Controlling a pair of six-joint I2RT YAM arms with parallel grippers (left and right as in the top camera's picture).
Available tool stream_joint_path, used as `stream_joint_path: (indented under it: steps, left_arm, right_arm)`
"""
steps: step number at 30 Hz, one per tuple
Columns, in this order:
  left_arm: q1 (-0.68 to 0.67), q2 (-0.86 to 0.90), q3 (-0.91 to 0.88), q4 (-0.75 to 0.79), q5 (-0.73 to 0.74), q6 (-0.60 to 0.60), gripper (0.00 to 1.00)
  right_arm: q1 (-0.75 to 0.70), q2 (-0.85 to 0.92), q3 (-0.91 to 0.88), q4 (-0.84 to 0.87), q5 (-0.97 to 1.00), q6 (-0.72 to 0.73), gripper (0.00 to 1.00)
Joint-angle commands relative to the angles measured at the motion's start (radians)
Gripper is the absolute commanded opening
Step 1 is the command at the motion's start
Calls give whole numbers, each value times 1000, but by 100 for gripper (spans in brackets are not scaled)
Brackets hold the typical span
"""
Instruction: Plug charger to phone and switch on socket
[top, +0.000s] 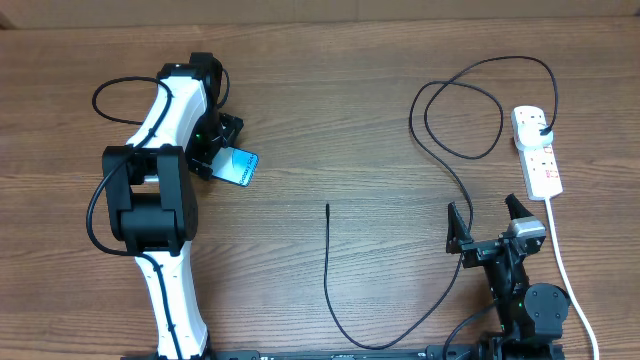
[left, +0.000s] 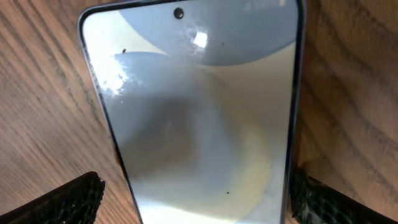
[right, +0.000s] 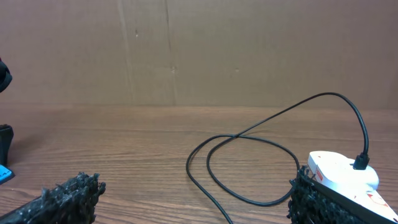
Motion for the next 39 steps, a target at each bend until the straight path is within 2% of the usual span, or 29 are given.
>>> stream_joint_path:
  steps: [1, 13, 23, 39]
  left_arm:
    - [-8, 11, -13, 14, -24, -20, 100]
    - [-23, 11, -108, 121, -16, -39, 100]
    - [-23, 11, -110, 134, -16, -38, 100]
    - [-23, 11, -110, 244, -15, -35, 100]
  right_arm:
    - [8, -8, -11, 4, 10, -5, 100]
    - [8, -8, -11, 4, 10, -5, 100]
    - [8, -8, -11, 4, 10, -5, 100]
    - [8, -8, -11, 4, 10, -5, 100]
